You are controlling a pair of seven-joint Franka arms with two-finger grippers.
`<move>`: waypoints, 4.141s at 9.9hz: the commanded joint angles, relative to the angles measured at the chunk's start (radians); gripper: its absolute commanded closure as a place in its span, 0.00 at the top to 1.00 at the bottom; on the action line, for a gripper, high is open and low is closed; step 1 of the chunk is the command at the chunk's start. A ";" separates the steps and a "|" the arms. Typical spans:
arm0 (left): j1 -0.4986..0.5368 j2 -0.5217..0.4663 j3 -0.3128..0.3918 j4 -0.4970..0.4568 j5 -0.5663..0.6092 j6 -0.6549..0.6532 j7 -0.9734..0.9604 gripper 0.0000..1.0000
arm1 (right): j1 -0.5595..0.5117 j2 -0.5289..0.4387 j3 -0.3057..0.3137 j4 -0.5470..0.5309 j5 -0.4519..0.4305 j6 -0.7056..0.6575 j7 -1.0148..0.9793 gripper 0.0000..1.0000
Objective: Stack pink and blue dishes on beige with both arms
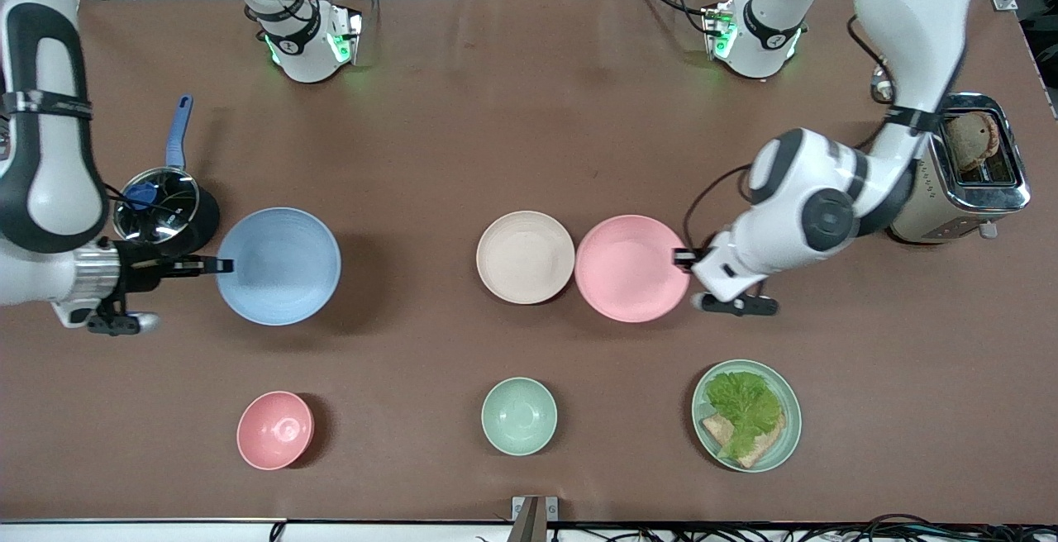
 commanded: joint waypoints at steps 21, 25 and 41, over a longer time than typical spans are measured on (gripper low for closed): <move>-0.154 0.033 0.010 0.123 0.192 0.025 -0.456 1.00 | 0.196 -0.099 0.284 -0.301 0.030 0.442 0.521 0.01; 0.085 -0.150 0.005 0.348 0.186 -0.342 -0.147 1.00 | 0.290 -0.082 0.357 -0.332 0.030 0.605 0.667 0.01; 0.000 -0.540 0.366 0.167 0.034 -0.618 0.377 1.00 | 0.367 -0.066 0.322 -0.438 -0.033 0.847 0.728 1.00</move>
